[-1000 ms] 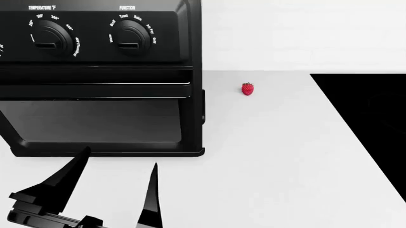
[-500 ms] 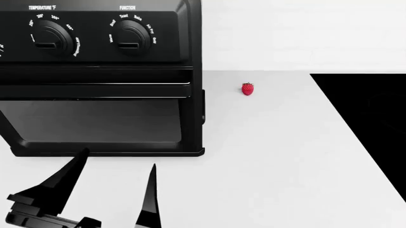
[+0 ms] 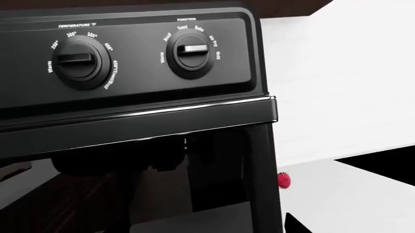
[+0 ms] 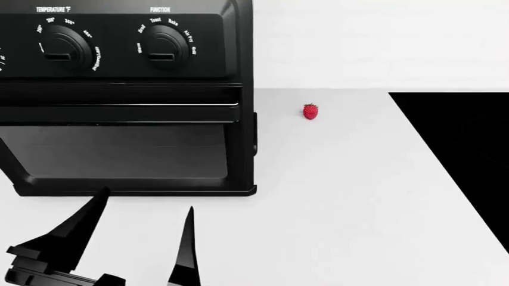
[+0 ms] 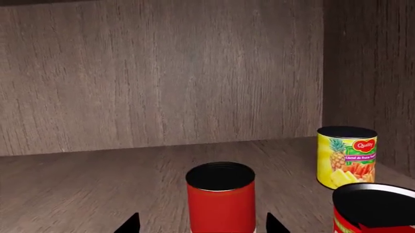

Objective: Pick the cans from the counter and place them in their designated side in the cabinet.

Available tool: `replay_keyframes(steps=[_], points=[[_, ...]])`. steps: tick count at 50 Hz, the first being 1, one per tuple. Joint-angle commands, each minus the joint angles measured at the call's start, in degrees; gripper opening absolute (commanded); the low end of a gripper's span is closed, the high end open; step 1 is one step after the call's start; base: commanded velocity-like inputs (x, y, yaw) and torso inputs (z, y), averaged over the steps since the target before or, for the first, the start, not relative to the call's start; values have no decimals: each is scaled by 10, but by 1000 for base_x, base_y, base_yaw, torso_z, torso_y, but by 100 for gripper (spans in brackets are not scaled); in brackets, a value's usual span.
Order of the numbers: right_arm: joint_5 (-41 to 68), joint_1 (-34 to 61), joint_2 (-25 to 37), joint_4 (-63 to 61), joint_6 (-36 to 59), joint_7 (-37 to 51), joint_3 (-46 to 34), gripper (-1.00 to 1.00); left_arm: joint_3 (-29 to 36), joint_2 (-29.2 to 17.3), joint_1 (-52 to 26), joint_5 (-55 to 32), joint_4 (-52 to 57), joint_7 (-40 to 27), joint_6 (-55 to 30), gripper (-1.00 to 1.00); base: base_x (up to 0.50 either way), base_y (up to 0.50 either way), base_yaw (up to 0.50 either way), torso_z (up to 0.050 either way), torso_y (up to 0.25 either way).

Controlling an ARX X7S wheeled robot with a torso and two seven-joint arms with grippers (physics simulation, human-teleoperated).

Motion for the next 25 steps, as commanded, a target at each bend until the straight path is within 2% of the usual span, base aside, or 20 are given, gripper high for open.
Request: replay_keyframes(steps=[1,11,25], points=[[77,-58,24,-8,24,43,-8,100,2,-3,-4,0,0,0,2,100,0,0,0,0,0],[107,-90,68,-226,54,195,16,100,19,-9,-12,14,0,-2,11,100,0,0,0,0,0],[145,-94,88,-334,74,255,42,100,27,-14,-10,31,0,-2,19,100,0,0,0,0,0]])
